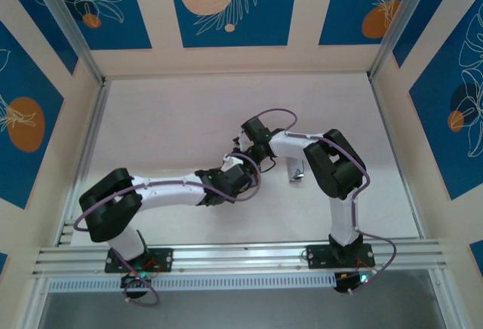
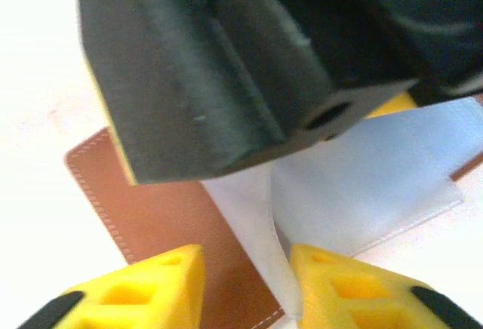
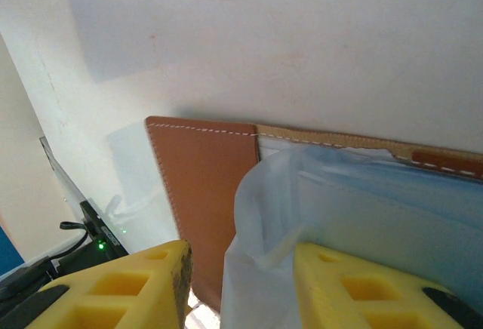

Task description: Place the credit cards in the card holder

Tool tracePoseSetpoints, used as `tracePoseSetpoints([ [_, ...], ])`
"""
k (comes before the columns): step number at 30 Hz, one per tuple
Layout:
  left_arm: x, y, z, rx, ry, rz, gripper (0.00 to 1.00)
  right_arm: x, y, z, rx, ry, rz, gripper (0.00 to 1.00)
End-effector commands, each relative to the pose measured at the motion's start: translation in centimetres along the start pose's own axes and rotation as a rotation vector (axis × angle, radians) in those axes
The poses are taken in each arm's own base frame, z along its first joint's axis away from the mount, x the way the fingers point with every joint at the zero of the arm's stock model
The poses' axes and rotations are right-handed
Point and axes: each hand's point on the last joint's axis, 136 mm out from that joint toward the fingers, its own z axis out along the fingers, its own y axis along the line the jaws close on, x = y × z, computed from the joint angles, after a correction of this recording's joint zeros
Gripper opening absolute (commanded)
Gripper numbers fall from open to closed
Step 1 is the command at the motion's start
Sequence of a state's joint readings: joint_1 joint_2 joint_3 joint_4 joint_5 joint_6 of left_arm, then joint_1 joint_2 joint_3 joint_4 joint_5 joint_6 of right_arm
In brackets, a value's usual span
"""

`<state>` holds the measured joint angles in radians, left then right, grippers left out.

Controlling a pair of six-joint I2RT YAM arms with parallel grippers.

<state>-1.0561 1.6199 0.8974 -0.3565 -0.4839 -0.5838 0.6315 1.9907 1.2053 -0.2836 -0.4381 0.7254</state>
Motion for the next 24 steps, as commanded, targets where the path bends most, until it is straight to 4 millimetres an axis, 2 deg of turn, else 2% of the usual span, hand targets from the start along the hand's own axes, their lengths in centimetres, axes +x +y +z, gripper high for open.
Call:
tracePoseSetpoints([
  [1,0.4,1.5,-0.2,-0.087,0.015,-0.003,0.28,1.6,-1.5,0.6,0.050,0.066,0.059,0.42],
  [6,1.1,1.2,0.2,-0.084,0.041,-0.027,0.14,1.5,-0.6,-0.8,0.063,0.027,0.010,0.44],
  [11,1.7,1.3,0.6,-0.091,0.059,-0.060,0.07,1.0,1.3,-3.2,0.075,-0.023,-0.067,0.48],
  [20,2.7,0.8,1.1,-0.068,0.090,-0.103,0.03,0.5,3.8,-6.4,0.080,-0.100,-0.155,0.55],
  [24,2.9,1.1,1.1,-0.079,0.095,-0.123,0.03,0.4,3.8,-7.1,0.078,-0.123,-0.152,0.55],
])
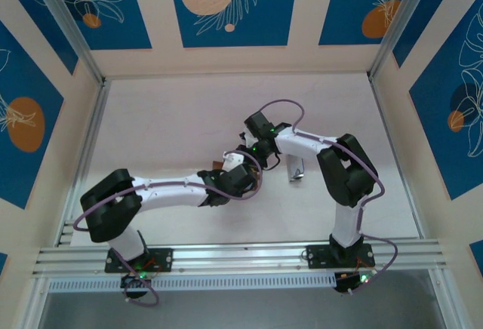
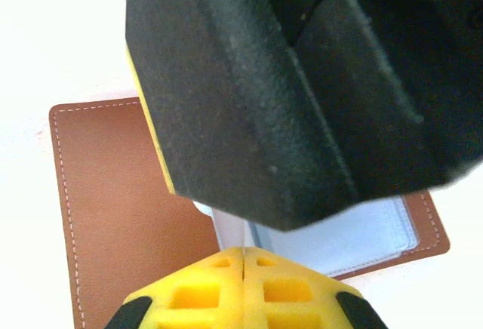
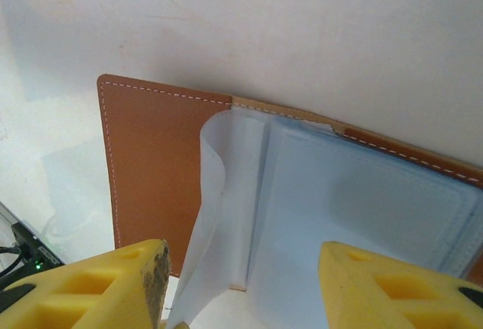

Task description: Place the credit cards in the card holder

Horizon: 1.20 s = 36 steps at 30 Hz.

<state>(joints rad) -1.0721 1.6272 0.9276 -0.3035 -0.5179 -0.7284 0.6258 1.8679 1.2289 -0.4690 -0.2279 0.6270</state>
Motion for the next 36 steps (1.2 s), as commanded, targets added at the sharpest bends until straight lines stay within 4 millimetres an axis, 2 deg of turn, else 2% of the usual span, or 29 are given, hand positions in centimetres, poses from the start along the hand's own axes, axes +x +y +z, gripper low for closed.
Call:
tracePoseSetpoints([
  [1,4.7,3.3,1.2,-0.123,0.163,0.038,0.03,0.1,3.9,-3.8,-0.110,-0.027,-0.069,0.55],
  [6,5.2,3.6,1.3,-0.132,0.164,0.016,0.04,0.3,2.4,-2.9,-0.088,-0.023,-0.021,0.46],
  [12,5.9,4.7,1.2,-0.169,0.166,-0.014,0.05,0.4,2.2,-2.5,-0.099,-0.014,-0.005,0.39],
  [15,6.2,5.3,1.1,-0.189,0.169,-0.034,0.05,0.1,2.6,-3.0,-0.155,-0.026,0.007,0.44],
  [20,6.9,5.1,1.6,-0.177,0.183,-0.042,0.05,-0.3,3.8,-4.3,-0.252,-0.043,0.007,0.52],
  [23,7.0,5.0,1.7,-0.167,0.182,-0.044,0.06,-0.7,4.5,-5.2,-0.308,-0.054,0.004,0.55],
  [25,7.0,5.0,1.7,-0.167,0.179,-0.048,0.06,-0.8,4.2,-5.2,-0.281,-0.060,0.006,0.54],
  [29,6.7,4.9,1.5,-0.154,0.166,-0.055,0.06,0.0,4.1,-3.9,-0.224,-0.035,-0.012,0.47],
  [36,5.9,4.9,0.9,-0.137,0.130,-0.071,0.07,1.6,3.6,-0.7,-0.165,0.036,-0.001,0.18],
])
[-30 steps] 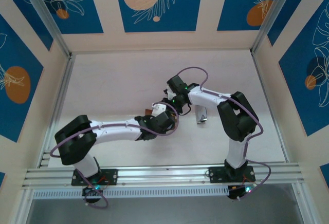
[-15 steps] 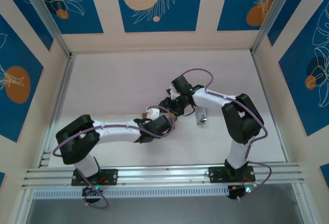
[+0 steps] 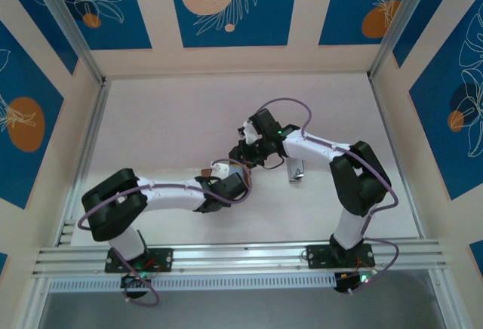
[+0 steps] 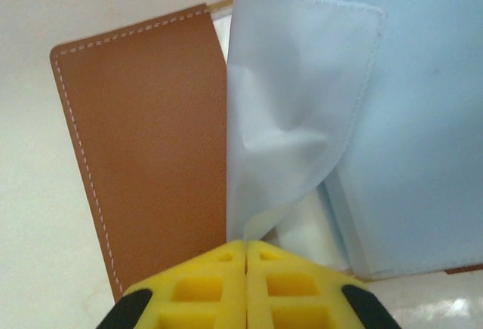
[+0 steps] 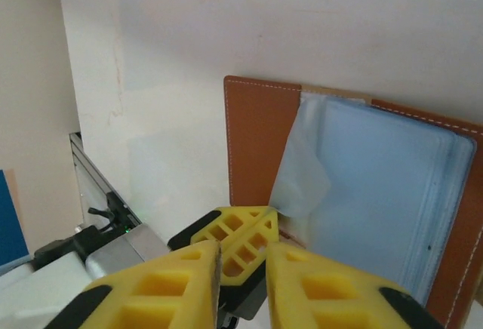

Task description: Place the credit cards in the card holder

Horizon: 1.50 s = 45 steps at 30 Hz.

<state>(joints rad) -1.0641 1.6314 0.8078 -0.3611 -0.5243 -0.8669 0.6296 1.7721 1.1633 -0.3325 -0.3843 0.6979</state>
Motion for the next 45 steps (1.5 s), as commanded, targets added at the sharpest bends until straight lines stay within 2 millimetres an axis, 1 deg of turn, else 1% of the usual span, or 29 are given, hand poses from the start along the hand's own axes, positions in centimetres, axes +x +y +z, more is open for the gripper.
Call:
tracePoseSetpoints([
  [1,0.6,1.0,-0.3,-0.018,0.019,-0.013,0.07,1.1,-1.4,1.6,0.064,0.057,0.032,0.15],
  [2,0.5,1.1,-0.4,-0.018,0.014,-0.019,0.06,1.3,-1.9,2.0,0.083,0.064,0.039,0.12],
  [5,0.5,1.2,-0.6,-0.008,0.002,-0.031,0.08,1.5,-3.4,2.8,0.133,0.076,0.067,0.06],
  [10,-0.1,1.2,-1.1,0.011,-0.020,-0.031,0.09,2.1,-5.3,4.1,0.210,0.104,0.088,0.01],
  [15,-0.8,1.9,-2.1,0.008,-0.055,-0.042,0.14,2.5,-6.5,4.7,0.262,0.113,0.101,0.01],
  [17,-1.0,2.6,-2.5,-0.010,-0.072,-0.049,0.16,2.7,-6.9,4.9,0.271,0.118,0.109,0.01],
  [20,-0.7,4.2,-2.8,-0.075,-0.075,-0.057,0.24,2.8,-7.1,4.9,0.272,0.121,0.113,0.01],
  [21,-0.5,4.7,-2.8,-0.094,-0.072,-0.062,0.25,2.8,-7.0,4.9,0.270,0.120,0.112,0.01],
  [27,1.1,7.4,-2.5,-0.210,-0.027,-0.096,0.29,2.6,-6.7,4.9,0.266,0.124,0.104,0.01],
  [30,1.3,8.5,-2.4,-0.230,-0.003,-0.130,0.29,2.5,-6.5,4.8,0.263,0.124,0.097,0.01],
  [32,0.6,8.5,-2.8,-0.201,-0.015,-0.136,0.29,2.5,-6.6,4.9,0.265,0.127,0.096,0.01],
  [34,-0.8,8.3,-3.9,-0.169,-0.043,-0.130,0.29,2.6,-6.7,4.8,0.268,0.127,0.096,0.00],
  [39,-5.3,6.8,-8.2,-0.064,-0.125,-0.078,0.29,2.5,-6.9,4.8,0.276,0.122,0.095,0.01],
  [42,-7.7,4.7,-10.0,0.012,-0.141,-0.033,0.29,2.6,-6.9,4.7,0.278,0.118,0.092,0.01],
  [44,-8.7,2.8,-10.2,0.064,-0.123,-0.005,0.29,2.6,-7.0,4.7,0.280,0.119,0.094,0.00],
  [45,-8.9,2.0,-9.9,0.076,-0.107,0.005,0.29,2.6,-7.0,4.7,0.280,0.117,0.094,0.01],
])
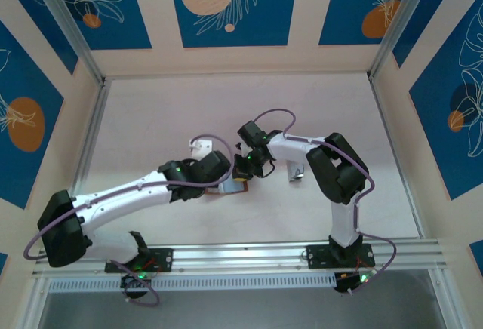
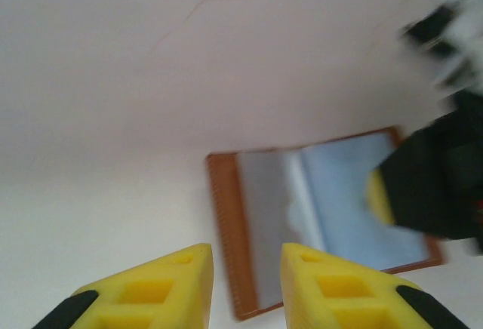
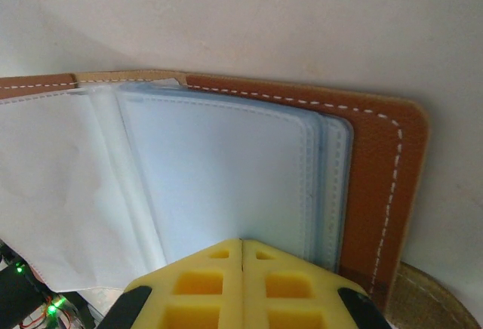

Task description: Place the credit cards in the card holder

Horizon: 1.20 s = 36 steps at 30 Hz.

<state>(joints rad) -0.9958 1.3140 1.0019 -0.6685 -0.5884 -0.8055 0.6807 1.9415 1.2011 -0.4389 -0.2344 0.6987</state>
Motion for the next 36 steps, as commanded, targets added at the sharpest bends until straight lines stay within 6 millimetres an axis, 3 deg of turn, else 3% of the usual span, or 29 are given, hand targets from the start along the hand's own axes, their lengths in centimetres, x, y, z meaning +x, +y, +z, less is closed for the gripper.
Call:
tracePoseSetpoints([
  [1,0.1,-2.2,0.8,0.049,0.078,0.100,0.28,0.4,-1.0,0.6,0.042,0.020,0.008,0.01],
  [6,2.5,-3.2,5.1,0.084,0.201,0.041,0.20,0.4,-1.5,0.7,0.058,0.017,0.022,0.01],
  [11,4.9,-3.2,7.5,0.096,0.268,0.053,0.19,0.3,-3.1,0.0,0.109,-0.014,0.059,0.00],
  [21,6.3,-4.3,9.5,0.112,0.299,0.109,0.19,1.3,-5.9,-2.3,0.161,-0.088,0.128,0.00],
  [36,8.8,-1.9,11.1,0.020,0.341,0.116,0.16,0.3,-5.3,-3.4,0.187,-0.104,0.085,0.01],
])
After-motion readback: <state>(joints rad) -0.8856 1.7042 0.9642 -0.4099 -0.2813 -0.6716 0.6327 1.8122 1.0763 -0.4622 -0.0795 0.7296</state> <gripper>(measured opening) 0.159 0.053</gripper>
